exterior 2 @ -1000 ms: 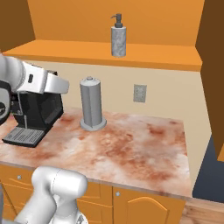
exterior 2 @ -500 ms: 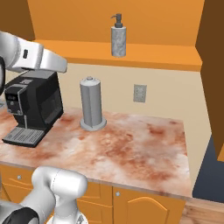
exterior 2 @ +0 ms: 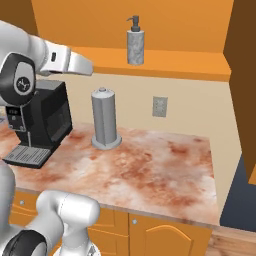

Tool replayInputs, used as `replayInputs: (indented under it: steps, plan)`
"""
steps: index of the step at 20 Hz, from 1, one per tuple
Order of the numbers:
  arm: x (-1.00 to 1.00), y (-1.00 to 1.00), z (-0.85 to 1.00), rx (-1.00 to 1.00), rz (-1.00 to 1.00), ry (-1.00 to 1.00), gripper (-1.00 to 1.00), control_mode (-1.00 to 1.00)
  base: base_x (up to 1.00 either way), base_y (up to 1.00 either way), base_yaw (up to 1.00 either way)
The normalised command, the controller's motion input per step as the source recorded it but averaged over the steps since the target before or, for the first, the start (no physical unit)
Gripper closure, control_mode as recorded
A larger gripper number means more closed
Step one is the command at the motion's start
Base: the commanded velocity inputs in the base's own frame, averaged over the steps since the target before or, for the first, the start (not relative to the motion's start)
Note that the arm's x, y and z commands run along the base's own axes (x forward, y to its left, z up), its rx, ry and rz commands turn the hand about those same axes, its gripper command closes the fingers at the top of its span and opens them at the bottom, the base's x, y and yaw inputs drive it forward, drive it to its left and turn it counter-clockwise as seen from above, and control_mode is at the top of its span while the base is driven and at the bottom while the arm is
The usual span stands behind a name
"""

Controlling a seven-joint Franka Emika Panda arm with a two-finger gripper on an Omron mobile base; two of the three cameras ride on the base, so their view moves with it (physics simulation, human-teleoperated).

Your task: Locate and retrieve the soap dispenser and soap dispenser from the cabinet. Place them next to the sink.

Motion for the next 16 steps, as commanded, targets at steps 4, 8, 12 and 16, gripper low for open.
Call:
replayInputs:
  steps: [4, 8, 12, 16]
  plan:
    - [0.83, -0.02, 0.14, -0.05, -0.04, 0.11, -1.0, -1.0, 0.0, 0.0, 0.0]
    - [0.83, -0.25, -0.1, 0.0, -0.06, 0.0, -1.0, -1.0, 0.0, 0.0, 0.0]
    - [0.79, -0.37, -0.03, 0.03, -0.11, -0.03, -1.0, -1.0, 0.0, 0.0, 0.0]
    - [0.67, -0.3, -0.09, 0.01, -0.15, -0.06, -1.0, -1.0, 0.0, 0.0, 0.0]
